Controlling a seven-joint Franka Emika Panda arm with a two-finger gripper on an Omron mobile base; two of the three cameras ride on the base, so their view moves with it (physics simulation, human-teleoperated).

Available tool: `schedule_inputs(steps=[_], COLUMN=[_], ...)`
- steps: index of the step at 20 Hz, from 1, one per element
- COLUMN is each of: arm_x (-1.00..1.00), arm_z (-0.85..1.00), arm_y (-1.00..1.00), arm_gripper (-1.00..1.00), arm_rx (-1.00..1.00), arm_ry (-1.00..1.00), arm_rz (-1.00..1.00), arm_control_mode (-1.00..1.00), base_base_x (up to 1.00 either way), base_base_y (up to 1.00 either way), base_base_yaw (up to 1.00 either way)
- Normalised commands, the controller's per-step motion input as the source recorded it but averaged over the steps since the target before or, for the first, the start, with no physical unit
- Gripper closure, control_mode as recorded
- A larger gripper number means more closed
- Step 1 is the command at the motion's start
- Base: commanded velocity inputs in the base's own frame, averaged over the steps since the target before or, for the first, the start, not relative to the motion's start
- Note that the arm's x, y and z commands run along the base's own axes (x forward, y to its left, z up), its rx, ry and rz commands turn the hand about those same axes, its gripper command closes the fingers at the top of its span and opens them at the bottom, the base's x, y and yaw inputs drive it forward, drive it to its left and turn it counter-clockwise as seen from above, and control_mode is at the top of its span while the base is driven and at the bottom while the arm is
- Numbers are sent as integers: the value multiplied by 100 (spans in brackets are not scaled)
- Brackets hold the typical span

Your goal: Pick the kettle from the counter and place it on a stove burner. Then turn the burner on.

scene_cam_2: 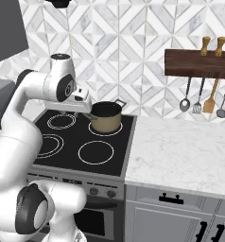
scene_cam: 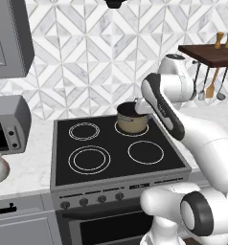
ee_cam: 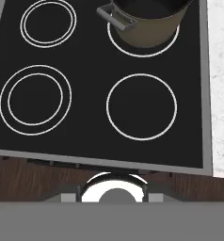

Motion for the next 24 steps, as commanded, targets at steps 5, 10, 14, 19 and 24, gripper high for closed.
schedule_inputs(steps=[5,10,14,19,24], arm_x=[-13,-21,-32,-35,-39], arm_z=[0,11,12,10,2], arm_y=[46,100,100,100,100], arm_gripper=[-100,-100,-100,-100,-100], arm_rx=[-3,-7,-2,-1,-11], arm_ry=[-9,-17,-20,-19,-17], arm_rz=[3,1,0,3,10], arm_control_mode=[-100,-100,-100,-100,-100], base_base_x=[0,0,0,0,0], base_base_y=[0,0,0,0,0], base_base_yaw=[0,0,0,0,0])
